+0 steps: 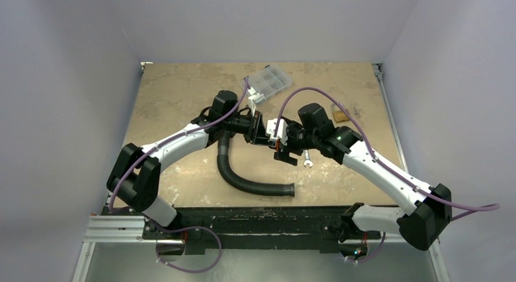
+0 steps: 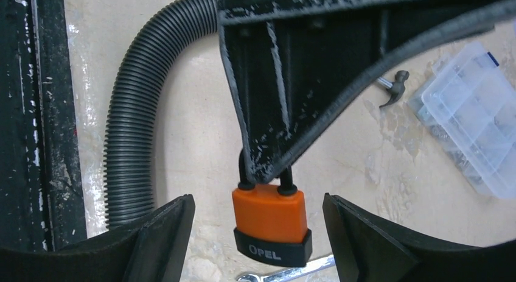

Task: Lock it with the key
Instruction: Place the lock at the center of the board.

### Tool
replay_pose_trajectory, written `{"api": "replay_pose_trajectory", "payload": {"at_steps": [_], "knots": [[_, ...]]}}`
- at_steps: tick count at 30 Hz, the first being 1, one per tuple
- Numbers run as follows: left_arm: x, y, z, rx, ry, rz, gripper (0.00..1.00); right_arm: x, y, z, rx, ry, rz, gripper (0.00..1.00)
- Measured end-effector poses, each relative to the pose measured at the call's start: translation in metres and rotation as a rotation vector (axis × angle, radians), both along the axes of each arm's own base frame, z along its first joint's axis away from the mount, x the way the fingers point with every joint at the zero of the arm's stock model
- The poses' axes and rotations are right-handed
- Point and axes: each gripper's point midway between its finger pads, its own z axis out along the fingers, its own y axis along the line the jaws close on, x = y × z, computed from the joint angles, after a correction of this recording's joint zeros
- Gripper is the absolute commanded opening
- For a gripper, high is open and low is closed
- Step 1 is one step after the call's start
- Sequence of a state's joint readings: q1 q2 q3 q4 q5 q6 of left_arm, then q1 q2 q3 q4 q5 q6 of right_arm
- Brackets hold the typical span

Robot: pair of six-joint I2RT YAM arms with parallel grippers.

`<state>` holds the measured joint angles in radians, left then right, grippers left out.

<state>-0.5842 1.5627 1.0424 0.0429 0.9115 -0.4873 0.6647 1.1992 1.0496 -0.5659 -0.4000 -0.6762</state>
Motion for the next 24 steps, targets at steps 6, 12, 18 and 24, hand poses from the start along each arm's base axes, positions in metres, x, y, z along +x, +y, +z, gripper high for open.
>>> {"api": "replay_pose_trajectory", "payload": {"at_steps": [6, 12, 18, 24], "knots": [[0.001, -0.001, -0.005, 0.009, 0.021, 0.003, 0.0, 0.002, 0.008, -0.003, -0.03, -0.061, -0.004, 0.85], [0.001, -0.001, -0.007, 0.012, 0.028, 0.003, 0.0, 0.01, 0.0, -0.014, -0.073, -0.09, -0.048, 0.76], [0.001, -0.001, -0.007, 0.012, 0.028, 0.004, 0.0, 0.017, -0.004, -0.018, -0.094, -0.122, -0.075, 0.58], [0.002, -0.001, -0.007, 0.011, 0.023, 0.009, 0.14, 0.016, -0.004, -0.019, -0.098, -0.12, -0.076, 0.42]]}}
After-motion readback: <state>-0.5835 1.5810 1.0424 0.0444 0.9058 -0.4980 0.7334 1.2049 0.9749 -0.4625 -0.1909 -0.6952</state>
